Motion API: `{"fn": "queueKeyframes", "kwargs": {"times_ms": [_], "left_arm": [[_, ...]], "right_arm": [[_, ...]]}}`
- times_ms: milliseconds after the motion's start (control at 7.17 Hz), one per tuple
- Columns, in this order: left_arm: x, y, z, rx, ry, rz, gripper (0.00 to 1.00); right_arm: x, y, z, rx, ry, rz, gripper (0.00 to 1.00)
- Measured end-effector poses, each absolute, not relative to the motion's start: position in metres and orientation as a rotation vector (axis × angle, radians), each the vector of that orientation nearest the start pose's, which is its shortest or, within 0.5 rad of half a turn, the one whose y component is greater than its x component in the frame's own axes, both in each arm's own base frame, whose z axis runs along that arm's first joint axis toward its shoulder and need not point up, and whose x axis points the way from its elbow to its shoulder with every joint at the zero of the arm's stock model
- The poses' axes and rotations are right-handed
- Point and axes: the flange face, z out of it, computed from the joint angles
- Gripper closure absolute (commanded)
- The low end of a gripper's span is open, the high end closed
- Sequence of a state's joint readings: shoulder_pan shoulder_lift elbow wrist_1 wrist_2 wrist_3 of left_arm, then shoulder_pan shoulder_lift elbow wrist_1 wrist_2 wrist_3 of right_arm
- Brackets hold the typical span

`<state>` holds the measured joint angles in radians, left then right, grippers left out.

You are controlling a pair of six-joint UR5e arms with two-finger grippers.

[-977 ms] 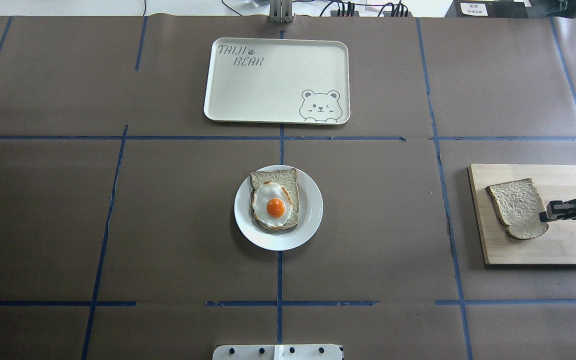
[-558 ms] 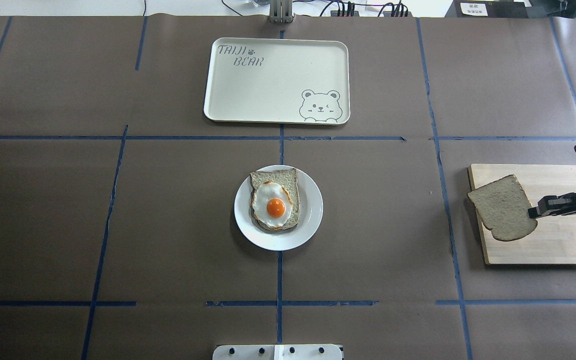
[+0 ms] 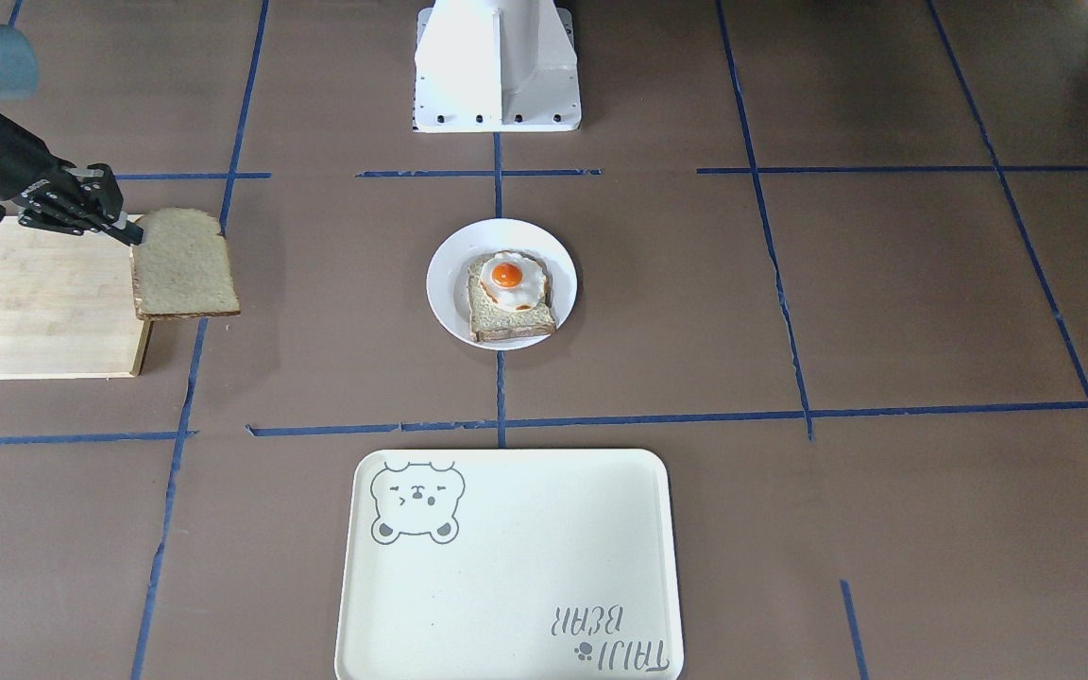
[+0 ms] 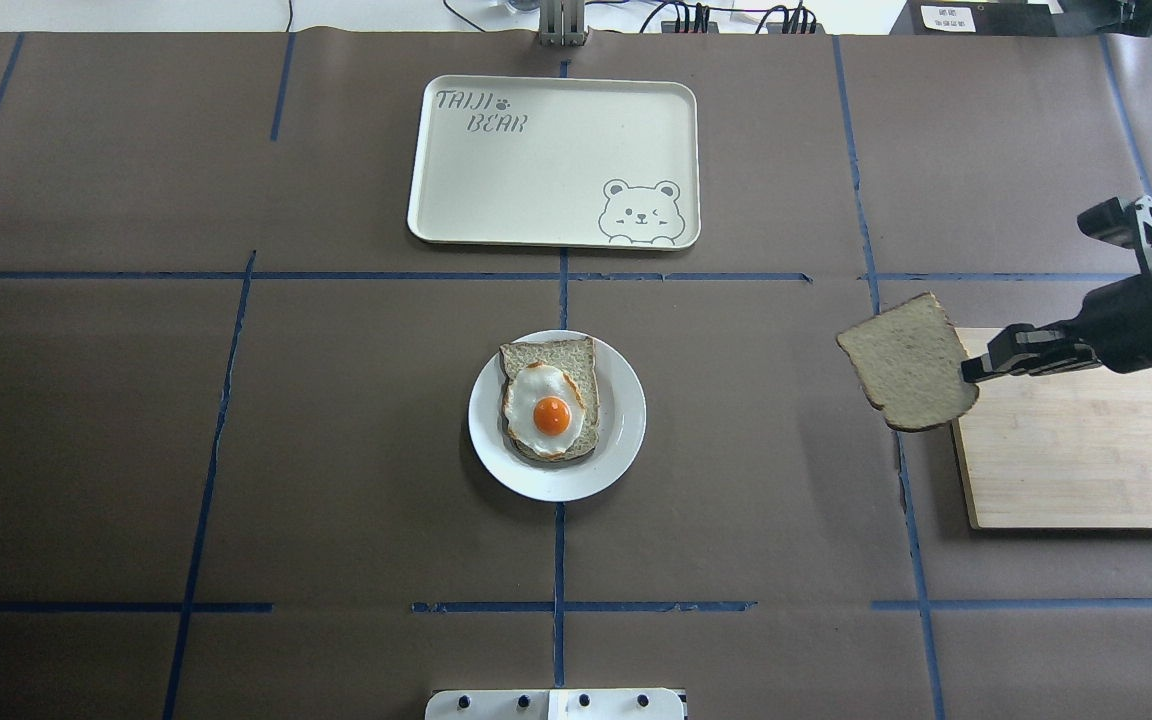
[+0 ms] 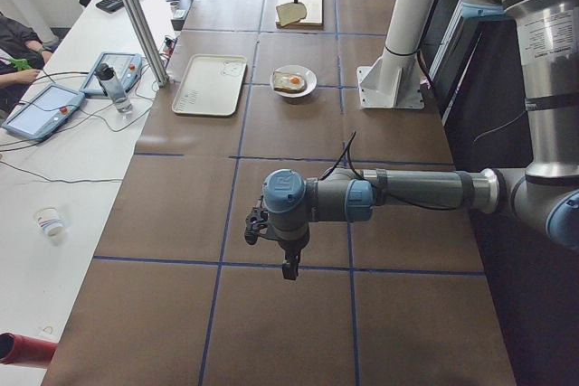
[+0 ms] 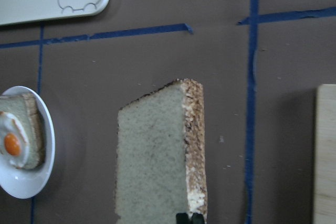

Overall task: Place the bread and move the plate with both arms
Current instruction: 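Lift the bread slice with the right gripper and carry it over the plate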

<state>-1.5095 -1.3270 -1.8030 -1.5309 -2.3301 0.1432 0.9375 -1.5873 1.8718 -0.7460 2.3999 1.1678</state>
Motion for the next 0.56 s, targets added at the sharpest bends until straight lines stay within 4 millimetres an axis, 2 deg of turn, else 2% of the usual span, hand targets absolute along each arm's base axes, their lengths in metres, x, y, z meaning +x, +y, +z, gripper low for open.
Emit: {"fn": "queueKeyframes", "kwargs": {"times_ms": [279, 558], "left_arm": [[-0.041, -0.389, 0.657, -0.018, 0.762, 0.175, 0.0], [-0.041, -0.389, 0.656, -0.017, 0.762, 0.175, 0.0]], "right_arm": [[-0.297, -0.427, 0.341, 0.041, -1.347, 0.049, 1.0], [-0.374, -0.413, 0.282, 0.065, -1.379, 0.085, 1.0]]}}
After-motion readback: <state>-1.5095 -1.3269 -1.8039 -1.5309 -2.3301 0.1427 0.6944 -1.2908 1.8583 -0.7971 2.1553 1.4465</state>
